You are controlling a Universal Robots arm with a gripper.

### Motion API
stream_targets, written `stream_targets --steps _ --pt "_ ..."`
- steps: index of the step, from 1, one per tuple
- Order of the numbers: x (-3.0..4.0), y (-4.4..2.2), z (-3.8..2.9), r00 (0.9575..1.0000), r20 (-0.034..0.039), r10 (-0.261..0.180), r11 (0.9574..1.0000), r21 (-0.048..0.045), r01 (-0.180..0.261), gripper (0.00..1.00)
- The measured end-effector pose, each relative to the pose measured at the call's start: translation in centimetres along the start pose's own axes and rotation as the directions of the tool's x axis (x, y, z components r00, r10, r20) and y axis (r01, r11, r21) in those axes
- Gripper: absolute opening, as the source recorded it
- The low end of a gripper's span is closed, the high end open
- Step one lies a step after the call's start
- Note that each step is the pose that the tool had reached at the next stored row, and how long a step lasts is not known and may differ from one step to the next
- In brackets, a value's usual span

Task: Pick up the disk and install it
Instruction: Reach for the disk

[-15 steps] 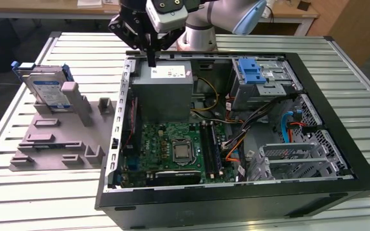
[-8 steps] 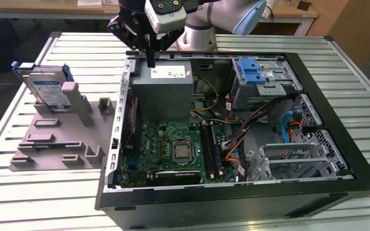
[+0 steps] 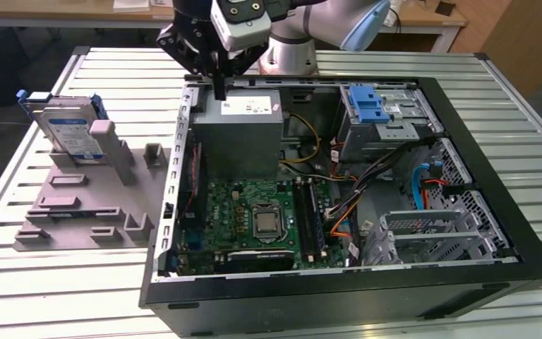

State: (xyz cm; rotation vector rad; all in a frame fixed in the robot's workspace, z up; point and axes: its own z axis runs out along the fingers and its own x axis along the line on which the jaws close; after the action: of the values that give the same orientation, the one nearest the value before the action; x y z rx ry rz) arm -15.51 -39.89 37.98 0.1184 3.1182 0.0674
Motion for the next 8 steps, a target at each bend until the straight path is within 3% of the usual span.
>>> stream_targets --steps 8 --pt "0.15 -0.02 0.16 1.0000 -0.0013 0.000 1.0000 0.0001 0.000 0.11"
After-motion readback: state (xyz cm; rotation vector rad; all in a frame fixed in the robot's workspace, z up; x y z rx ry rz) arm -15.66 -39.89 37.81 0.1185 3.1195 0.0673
